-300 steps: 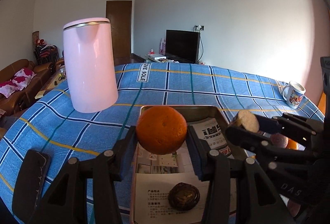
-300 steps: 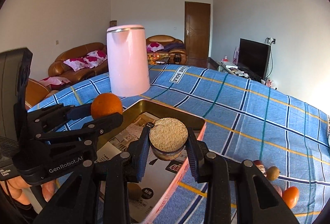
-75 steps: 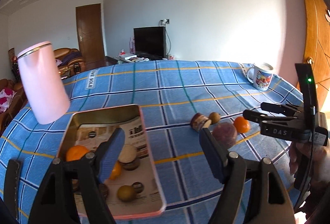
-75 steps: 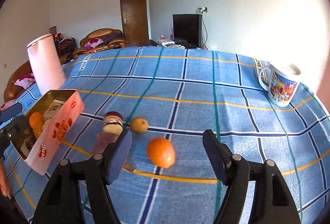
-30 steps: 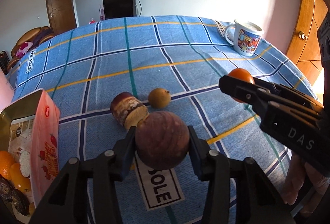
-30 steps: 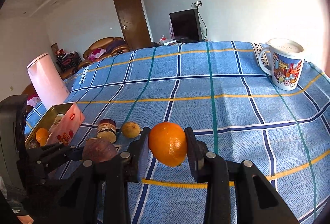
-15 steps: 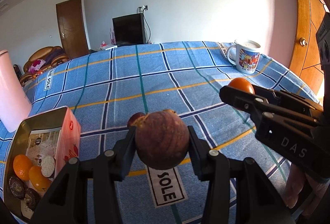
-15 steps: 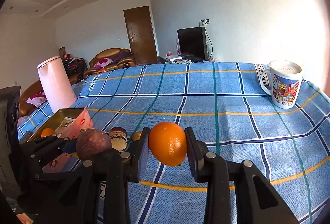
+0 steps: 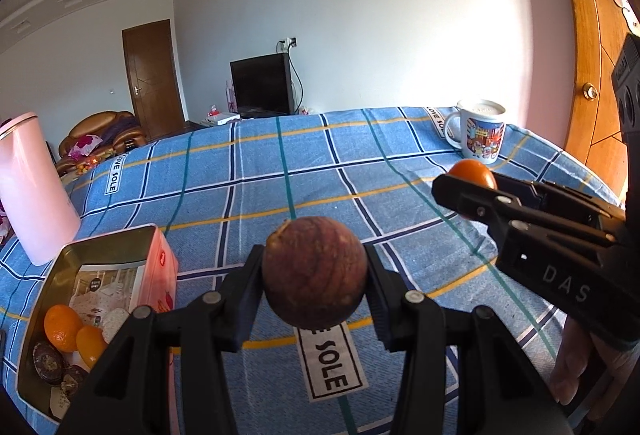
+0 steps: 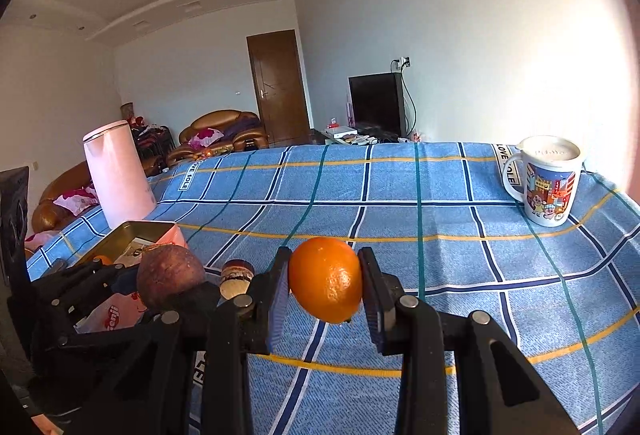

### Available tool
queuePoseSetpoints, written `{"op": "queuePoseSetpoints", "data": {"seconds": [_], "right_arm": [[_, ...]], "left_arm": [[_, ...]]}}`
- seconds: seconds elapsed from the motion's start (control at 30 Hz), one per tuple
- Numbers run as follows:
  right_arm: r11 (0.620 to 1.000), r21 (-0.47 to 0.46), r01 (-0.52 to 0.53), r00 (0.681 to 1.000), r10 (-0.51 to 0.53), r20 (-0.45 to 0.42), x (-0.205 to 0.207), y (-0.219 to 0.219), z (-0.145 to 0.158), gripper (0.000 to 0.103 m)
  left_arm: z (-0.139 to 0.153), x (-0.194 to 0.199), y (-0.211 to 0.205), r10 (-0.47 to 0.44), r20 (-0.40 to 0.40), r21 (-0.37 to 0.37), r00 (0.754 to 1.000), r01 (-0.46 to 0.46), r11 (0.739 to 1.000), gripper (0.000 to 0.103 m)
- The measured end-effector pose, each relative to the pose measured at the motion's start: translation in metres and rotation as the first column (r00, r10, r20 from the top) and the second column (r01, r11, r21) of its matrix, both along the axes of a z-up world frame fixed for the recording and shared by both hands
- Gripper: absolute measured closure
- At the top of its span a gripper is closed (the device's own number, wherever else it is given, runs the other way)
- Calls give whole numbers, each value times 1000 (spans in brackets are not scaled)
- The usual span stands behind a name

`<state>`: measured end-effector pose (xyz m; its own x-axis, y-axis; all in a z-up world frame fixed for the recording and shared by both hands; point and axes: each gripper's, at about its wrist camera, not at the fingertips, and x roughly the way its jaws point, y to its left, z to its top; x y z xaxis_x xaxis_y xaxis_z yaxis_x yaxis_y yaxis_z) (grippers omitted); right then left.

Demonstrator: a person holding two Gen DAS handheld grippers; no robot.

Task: Organize fruits
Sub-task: 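Lift and carry the purple fruit and the orange toward the tin box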

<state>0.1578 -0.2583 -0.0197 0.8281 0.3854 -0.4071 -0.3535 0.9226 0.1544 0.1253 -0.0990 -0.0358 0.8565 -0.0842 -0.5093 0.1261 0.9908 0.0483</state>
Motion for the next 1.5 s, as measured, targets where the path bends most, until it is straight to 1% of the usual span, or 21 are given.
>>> {"op": "queuePoseSetpoints", "data": {"seconds": [0.6,0.87,1.07,1.17,1.3,1.5], "right_arm": [[1000,-5,2,995,-1,100,-19,1,6,68],[1000,-10,1,989,0,147,-28,2,9,68],[1000,-25,8,985,-3,174,-33,4,11,68],[999,-36,16,984,-10,175,-34,6,11,68],[999,-45,8,988,0,156,-30,12,12,68],[997,-65,-52,987,61,146,-25,40,25,68]], "left_arm": [[8,-17,3,22,96,-4,995,-22,1000,54],[12,-26,3,22,146,10,989,-23,1000,54],[13,-27,8,26,161,8,987,-28,1000,54],[14,-27,14,28,158,0,987,-28,1000,54],[16,-28,24,35,158,-12,987,-33,999,54],[20,-29,51,58,148,-31,987,-54,998,54]]}}
